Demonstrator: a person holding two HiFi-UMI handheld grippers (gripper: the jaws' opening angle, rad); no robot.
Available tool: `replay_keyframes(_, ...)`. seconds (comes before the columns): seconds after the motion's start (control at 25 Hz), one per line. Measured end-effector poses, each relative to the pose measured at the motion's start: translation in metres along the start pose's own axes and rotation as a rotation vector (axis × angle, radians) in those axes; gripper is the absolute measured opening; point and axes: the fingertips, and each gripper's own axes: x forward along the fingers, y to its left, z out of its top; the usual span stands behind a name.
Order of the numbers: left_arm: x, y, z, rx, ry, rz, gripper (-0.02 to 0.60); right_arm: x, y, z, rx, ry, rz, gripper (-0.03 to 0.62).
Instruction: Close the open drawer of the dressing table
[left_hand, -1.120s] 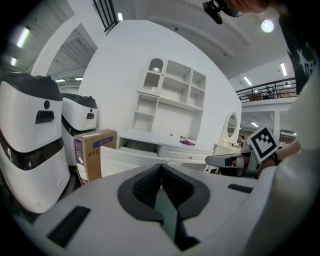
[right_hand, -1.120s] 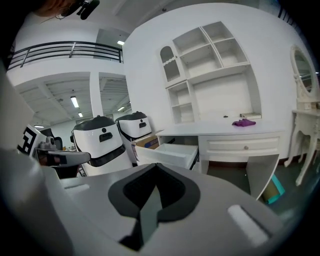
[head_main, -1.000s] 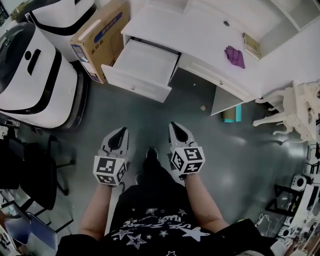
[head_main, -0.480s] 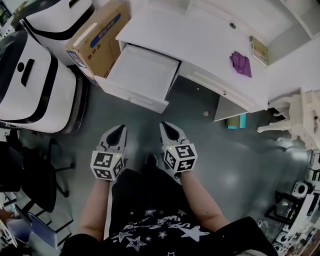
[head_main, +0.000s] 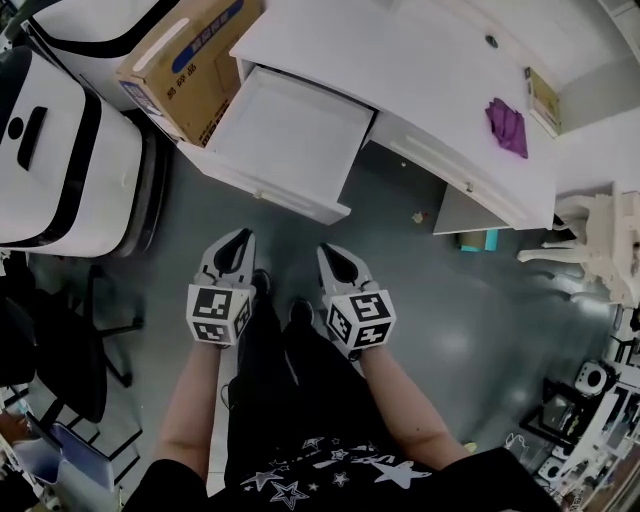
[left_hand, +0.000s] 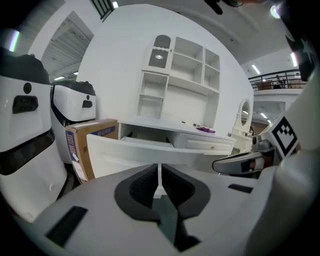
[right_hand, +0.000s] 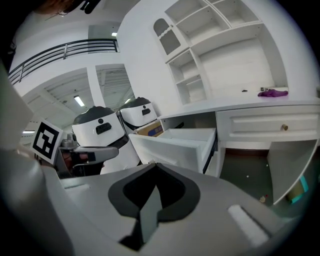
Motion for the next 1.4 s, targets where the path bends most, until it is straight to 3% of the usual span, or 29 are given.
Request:
replay_keyframes(0.24, 0.033, 0.025, -0.019, 0.036, -0.062, 0.011, 0.017, 0.027, 0.003, -0.020, 0.006, 0.030, -0.011, 0.002)
replay_keyframes(0.32, 0.047, 0.029, -0.028, 0.047, -0.058, 0.000, 0.110, 0.031, 0.000, -0.025, 0.016, 0.038, -0.024, 0.002)
replay_keyframes(0.84, 0.107, 0.054, -0.067, 0.133, -0.039, 0.019, 0.153, 0.068, -0.013, -0.056, 0.082, 0.068, -0.072, 0.002)
replay_keyframes(1.4, 0.136, 0.053, -0.065, 0.147, -0.058, 0.048, 0.157, 0.068, -0.020, -0.071, 0.141, 0.081, -0.092, 0.002)
